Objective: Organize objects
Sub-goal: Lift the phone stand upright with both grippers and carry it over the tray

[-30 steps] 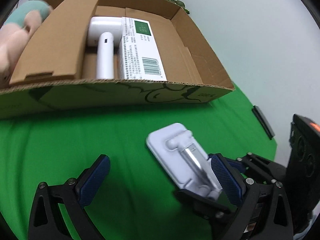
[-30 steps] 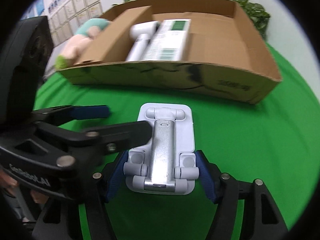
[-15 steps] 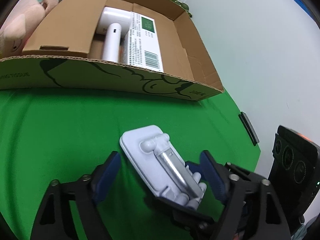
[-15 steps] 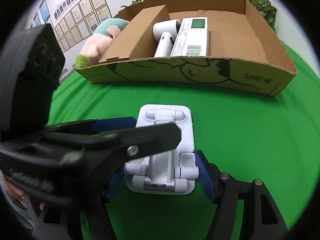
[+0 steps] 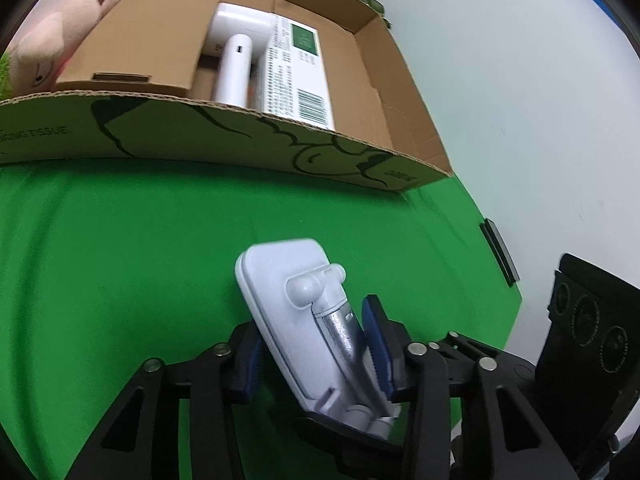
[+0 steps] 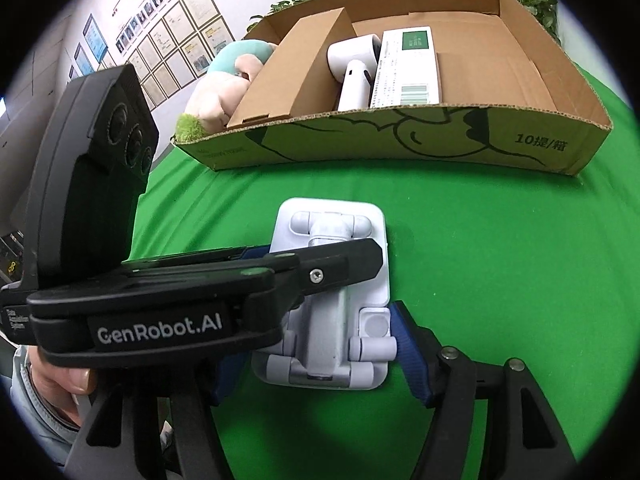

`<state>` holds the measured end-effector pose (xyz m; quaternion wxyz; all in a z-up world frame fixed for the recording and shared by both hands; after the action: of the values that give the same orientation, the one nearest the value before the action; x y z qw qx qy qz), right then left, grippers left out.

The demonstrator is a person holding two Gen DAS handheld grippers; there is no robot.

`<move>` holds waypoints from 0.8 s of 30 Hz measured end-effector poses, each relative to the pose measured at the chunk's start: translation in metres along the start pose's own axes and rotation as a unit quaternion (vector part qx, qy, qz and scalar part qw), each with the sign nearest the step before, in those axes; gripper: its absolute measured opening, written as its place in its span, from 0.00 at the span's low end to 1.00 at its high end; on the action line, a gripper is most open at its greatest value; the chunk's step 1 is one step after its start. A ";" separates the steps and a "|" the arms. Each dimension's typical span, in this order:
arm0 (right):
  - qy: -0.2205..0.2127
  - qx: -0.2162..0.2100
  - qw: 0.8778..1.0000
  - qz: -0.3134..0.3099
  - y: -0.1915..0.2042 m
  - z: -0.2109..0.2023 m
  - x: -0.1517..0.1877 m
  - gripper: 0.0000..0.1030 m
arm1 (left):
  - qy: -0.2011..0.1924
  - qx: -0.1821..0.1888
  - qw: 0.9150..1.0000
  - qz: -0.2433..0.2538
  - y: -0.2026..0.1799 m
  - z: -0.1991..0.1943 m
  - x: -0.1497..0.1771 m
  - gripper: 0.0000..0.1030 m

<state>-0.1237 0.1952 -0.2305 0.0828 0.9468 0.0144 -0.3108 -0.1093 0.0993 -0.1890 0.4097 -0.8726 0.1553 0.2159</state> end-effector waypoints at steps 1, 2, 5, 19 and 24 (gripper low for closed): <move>0.001 0.001 1.000 0.000 -0.001 0.000 0.000 0.64 | -0.001 0.000 1.000 0.002 -0.001 0.000 0.000 0.37; 0.000 0.001 1.000 0.000 -0.001 0.000 -0.001 0.63 | 0.000 0.003 1.000 0.008 -0.004 -0.001 0.000 0.37; -0.007 0.006 1.000 -0.003 -0.002 -0.003 -0.004 0.63 | 0.001 0.007 1.000 0.026 -0.015 -0.003 -0.002 0.33; -0.078 0.012 0.997 -0.013 -0.004 -0.033 -0.051 0.63 | -0.025 0.021 0.994 0.102 -0.066 -0.026 -0.048 0.27; -0.104 0.023 0.994 -0.017 -0.008 -0.044 -0.073 0.63 | -0.032 0.025 0.991 0.128 -0.082 -0.033 -0.071 0.27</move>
<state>-0.1570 0.2117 -0.1539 0.0570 0.9104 0.0147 -0.4095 -0.1248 0.1306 -0.0808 0.4053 -0.8278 0.2578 0.2899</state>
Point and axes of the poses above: each gripper's, at about its wrist camera, not at the fingertips, and z roughly the way its jaws point, y to its left, x to its underside, the point moved 9 cm from there along z, roughly the way its jaws point, and after that the axes turned 12 degrees about x, right-handed, at the moved point
